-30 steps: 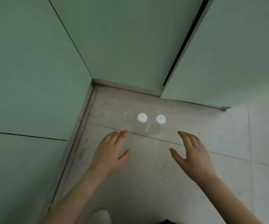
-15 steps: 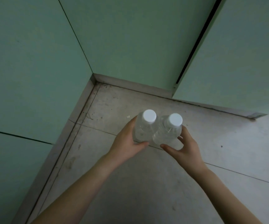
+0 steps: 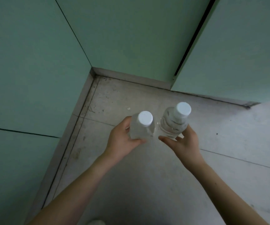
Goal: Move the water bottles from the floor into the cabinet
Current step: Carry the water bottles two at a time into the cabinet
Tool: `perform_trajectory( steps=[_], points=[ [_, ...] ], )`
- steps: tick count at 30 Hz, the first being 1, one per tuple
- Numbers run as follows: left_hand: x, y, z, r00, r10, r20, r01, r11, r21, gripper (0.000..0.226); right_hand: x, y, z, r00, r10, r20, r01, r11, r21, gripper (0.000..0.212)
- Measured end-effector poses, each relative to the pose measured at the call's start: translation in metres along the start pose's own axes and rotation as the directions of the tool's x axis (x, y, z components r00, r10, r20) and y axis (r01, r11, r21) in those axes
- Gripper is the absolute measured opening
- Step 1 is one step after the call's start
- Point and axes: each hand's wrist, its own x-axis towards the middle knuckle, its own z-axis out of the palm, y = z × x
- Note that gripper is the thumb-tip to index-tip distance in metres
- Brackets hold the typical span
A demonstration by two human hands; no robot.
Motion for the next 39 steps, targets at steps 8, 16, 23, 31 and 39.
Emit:
perform_trajectory(
  steps=[8,16,23,31,39],
  points=[
    [-0.087,0.127,-0.1,0.992,-0.125,-0.01,0.125,0.992,0.0,0.07,-0.091,-0.157,-0.061,0.99,0.131,0.042,-0.131,0.991,-0.015,0.065],
    [-0.202,0.376,-0.24,0.979,-0.205,-0.004,0.205,0.978,-0.023,0.061,-0.203,-0.435,-0.173,0.99,0.143,-0.016,-0.142,0.989,0.034,0.051],
    [-0.313,0.582,-0.355,0.991,-0.019,-0.135,0.013,0.999,-0.048,0.054,-0.311,-0.66,-0.245,0.991,-0.035,-0.13,0.04,0.999,0.036,0.055],
    [-0.384,0.617,-0.405,0.871,0.246,-0.425,-0.158,0.96,0.232,0.051,-0.376,-0.713,-0.252,0.937,-0.286,-0.199,0.246,0.947,-0.205,0.049],
    [-0.458,0.569,-0.378,0.738,-0.027,-0.675,0.188,0.968,0.167,0.051,-0.374,-0.69,-0.258,0.92,-0.364,0.142,0.391,0.84,-0.376,0.05]
  ],
)
